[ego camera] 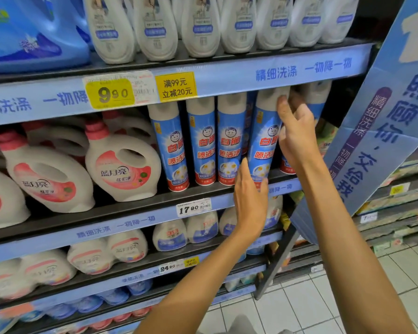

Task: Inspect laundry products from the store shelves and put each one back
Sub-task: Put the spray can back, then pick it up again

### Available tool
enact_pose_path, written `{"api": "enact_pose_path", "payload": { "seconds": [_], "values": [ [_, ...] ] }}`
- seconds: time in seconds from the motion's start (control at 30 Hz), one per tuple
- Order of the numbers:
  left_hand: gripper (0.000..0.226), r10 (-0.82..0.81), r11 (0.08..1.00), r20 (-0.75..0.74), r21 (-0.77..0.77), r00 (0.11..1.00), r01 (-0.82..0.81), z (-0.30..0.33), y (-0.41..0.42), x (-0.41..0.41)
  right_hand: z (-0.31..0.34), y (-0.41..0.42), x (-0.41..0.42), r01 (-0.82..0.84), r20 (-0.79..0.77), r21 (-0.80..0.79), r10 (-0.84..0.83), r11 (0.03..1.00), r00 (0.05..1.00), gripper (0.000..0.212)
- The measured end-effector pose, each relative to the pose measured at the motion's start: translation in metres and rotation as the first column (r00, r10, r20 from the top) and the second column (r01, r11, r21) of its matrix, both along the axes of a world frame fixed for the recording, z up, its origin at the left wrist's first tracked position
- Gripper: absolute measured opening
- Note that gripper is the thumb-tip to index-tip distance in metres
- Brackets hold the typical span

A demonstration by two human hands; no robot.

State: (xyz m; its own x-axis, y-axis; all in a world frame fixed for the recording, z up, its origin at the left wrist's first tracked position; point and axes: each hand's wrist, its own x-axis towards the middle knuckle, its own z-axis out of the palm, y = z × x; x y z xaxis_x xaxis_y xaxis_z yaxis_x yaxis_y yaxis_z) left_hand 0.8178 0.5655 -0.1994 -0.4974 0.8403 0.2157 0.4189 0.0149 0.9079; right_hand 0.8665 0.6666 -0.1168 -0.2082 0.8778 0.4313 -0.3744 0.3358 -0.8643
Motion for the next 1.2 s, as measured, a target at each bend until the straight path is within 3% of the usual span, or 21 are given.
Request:
{"api": "enact_pose_path", "payload": {
  "seconds": [0.23, 0.5, 0.63, 0.77, 0.87, 0.93, 1.03, 1.13, 1.2],
  "values": [
    [0.063, -0.124, 0.991, -0.027, -0.055, 0.992, 0.122, -0.011, -0.009, 0.005, 0.001, 0.004, -0.001, -0.079, -0.04, -0.001, 0.079, 0.997, 0.996, 0.036],
    [0.064, -0.155, 0.98, -0.017, -0.125, 0.988, 0.152, -0.009, -0.003, -0.001, -0.01, 0.009, 0.002, -0.005, 0.312, 0.109, -0.03, 0.994, 0.95, 0.063],
    [0.069, -0.17, 0.977, -0.006, -0.129, 0.985, 0.168, -0.012, 0.0, -0.002, -0.021, 0.011, 0.001, 0.036, 0.292, 0.09, -0.061, 0.995, 0.955, 0.058],
    [0.063, -0.173, 0.982, 0.017, -0.081, 0.985, 0.174, -0.014, -0.002, -0.003, -0.024, 0.01, -0.004, 0.046, 0.248, 0.034, -0.053, 0.998, 0.967, 0.054],
    [0.048, -0.077, 0.996, 0.039, 0.04, 0.996, 0.075, -0.013, -0.009, -0.009, -0.023, 0.007, -0.002, 0.058, 0.277, 0.053, -0.071, 0.997, 0.958, 0.057],
    [0.044, 0.015, 0.993, 0.069, 0.117, 0.998, -0.023, -0.011, -0.015, -0.017, -0.025, -0.006, -0.001, 0.191, 0.267, 0.123, -0.218, 0.974, 0.939, 0.062],
    [0.044, 0.136, 0.962, 0.073, 0.228, 0.988, -0.149, -0.006, -0.018, -0.033, -0.024, -0.032, -0.011, 0.43, 0.194, 0.31, -0.499, 0.848, 0.845, 0.057],
    [0.049, 0.158, 0.96, 0.05, 0.228, 0.986, -0.165, -0.006, -0.014, -0.043, -0.011, -0.048, -0.033, 0.406, 0.221, 0.483, -0.557, 0.776, 0.801, 0.05],
    [0.053, 0.136, 0.965, 0.031, 0.221, 0.99, -0.139, -0.008, -0.012, -0.044, -0.003, -0.052, -0.048, 0.379, 0.286, 0.514, -0.571, 0.769, 0.77, 0.052]
  ]
}}
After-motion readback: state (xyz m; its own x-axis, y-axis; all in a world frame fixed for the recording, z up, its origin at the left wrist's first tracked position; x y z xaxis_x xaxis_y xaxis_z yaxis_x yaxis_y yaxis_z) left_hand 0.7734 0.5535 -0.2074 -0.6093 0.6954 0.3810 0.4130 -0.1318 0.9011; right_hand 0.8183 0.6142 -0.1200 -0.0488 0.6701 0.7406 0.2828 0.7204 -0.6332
